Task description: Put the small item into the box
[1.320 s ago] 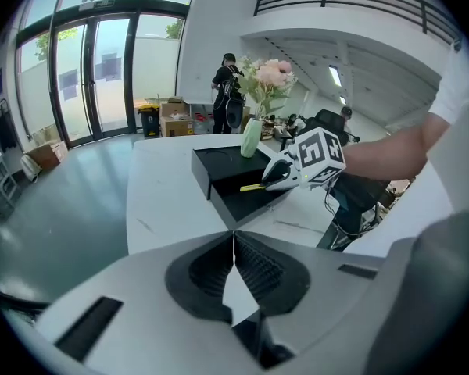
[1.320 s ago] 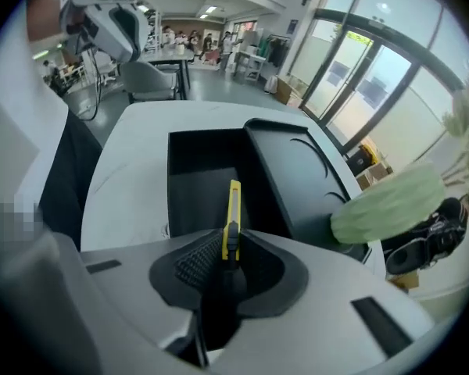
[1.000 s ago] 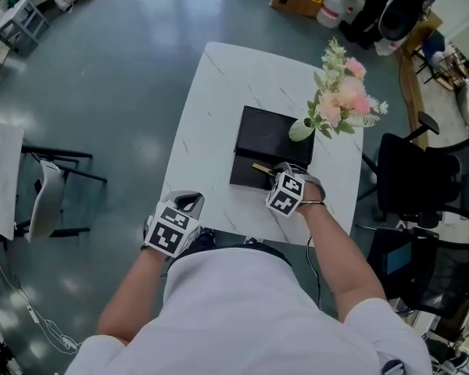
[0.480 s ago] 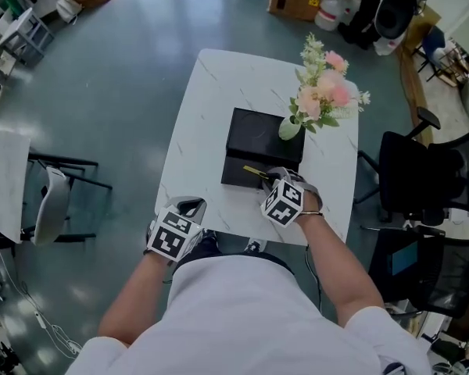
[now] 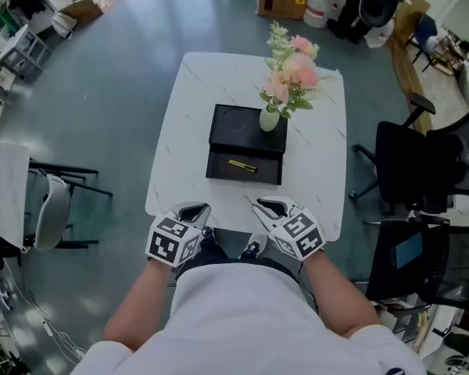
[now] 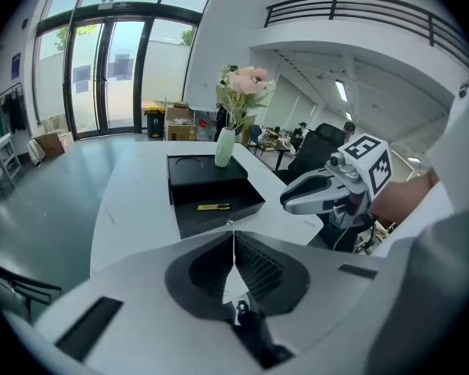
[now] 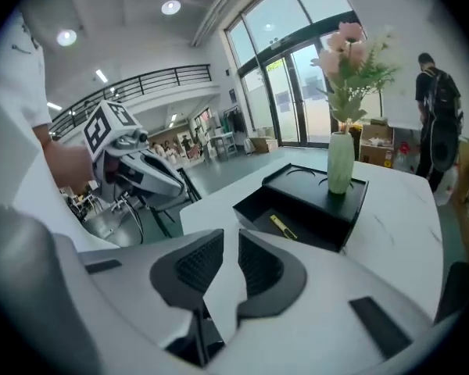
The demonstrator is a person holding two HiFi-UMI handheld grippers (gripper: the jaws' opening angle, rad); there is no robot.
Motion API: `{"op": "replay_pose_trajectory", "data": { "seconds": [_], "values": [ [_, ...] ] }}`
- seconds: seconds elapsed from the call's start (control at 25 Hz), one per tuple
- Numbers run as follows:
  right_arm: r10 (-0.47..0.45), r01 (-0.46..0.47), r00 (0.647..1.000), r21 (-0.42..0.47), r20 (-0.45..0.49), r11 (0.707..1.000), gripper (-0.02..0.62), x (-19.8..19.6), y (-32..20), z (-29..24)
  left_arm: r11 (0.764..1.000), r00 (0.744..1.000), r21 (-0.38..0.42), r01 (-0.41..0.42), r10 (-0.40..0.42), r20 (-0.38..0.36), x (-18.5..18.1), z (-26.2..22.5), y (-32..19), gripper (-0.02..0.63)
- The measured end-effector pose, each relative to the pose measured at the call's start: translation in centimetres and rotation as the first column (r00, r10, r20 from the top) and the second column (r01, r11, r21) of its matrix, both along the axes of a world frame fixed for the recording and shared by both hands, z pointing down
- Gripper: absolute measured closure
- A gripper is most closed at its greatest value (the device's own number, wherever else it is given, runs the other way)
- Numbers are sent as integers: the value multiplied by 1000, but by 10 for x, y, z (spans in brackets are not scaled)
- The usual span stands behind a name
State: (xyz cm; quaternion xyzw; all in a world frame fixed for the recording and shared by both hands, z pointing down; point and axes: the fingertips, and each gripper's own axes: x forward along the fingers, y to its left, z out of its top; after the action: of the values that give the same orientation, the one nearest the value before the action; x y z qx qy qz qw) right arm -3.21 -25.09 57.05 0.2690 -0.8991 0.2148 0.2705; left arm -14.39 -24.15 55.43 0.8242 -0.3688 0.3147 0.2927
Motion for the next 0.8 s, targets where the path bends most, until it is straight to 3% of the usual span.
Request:
{"op": "replay_pose_trajectory", "data": {
  "seconds": [0.28,0.48,0.8],
  "values": [
    [133,-137,982,19,131,990,559,12,15,-28,997,998,42,-68,68,2,13,-16,15,589],
    [202,-211,967,44,157,976,578,6,35,-43,988,993,105,-115,118,-23,13,-38,15,589],
    [274,-287,950,73,147,955,580,-36,71,-64,975,984,161,-154,167,-66,-41,-63,55,589]
  ]
}}
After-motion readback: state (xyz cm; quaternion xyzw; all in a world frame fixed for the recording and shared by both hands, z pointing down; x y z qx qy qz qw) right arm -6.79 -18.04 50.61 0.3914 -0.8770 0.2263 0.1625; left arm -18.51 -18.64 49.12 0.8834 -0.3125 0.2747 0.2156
